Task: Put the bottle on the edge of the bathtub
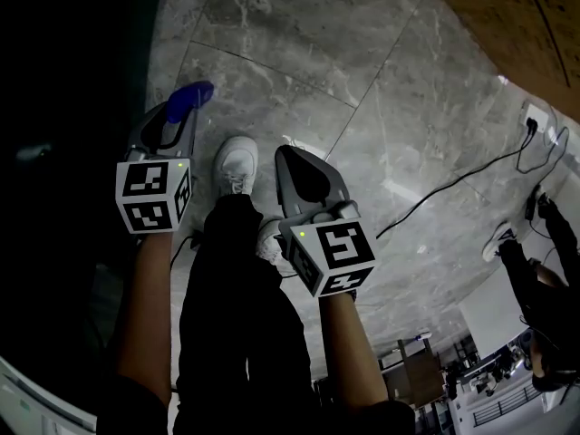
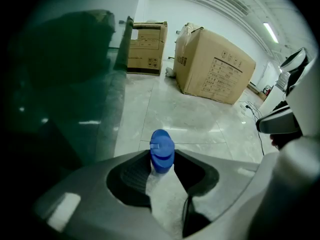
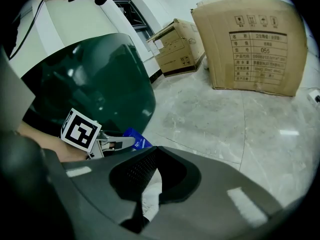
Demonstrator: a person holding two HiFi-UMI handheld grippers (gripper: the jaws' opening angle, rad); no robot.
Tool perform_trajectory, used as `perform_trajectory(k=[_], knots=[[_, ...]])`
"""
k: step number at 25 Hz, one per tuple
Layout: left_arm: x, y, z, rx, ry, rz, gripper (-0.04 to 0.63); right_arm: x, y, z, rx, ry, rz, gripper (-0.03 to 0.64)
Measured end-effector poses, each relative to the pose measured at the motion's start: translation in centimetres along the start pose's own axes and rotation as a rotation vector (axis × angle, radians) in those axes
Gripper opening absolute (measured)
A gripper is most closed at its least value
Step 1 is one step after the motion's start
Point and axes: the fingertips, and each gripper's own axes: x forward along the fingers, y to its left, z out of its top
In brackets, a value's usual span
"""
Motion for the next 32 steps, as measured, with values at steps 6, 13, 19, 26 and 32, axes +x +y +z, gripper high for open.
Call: perform_trajectory(k=[6,13,19,26,32], knots=[[-0.2,-0.3,-0.1,0.007,0.018,-0.005,0.143,-0.7,0.1,0.5,0.003,0.0,-0.006,0.023],[-0.2,-0.6,-0.3,0.014,0.039,-0.021,0.144,-1.1,0.1,1.1,0.003,-0.006,-0.01,0.023],[-0.4,-1.2,-0.3,-0.015,0.04,-0.045,0.176,-1.6,0.0,1.3,-0.002,-0.003,-0.011,0.023],[-1.1,-1.8,0.6,-0.011,0.024,-0.046,0.179,-2.4,0.0,2.0,-0.003,-0.015,-0.02,0.023],[-2.6,-2.0,2.3,-0.002,-0.004,-0.045,0.184,-3.8,0.6,3.7,-0.013,-0.039,-0.027,0.023]])
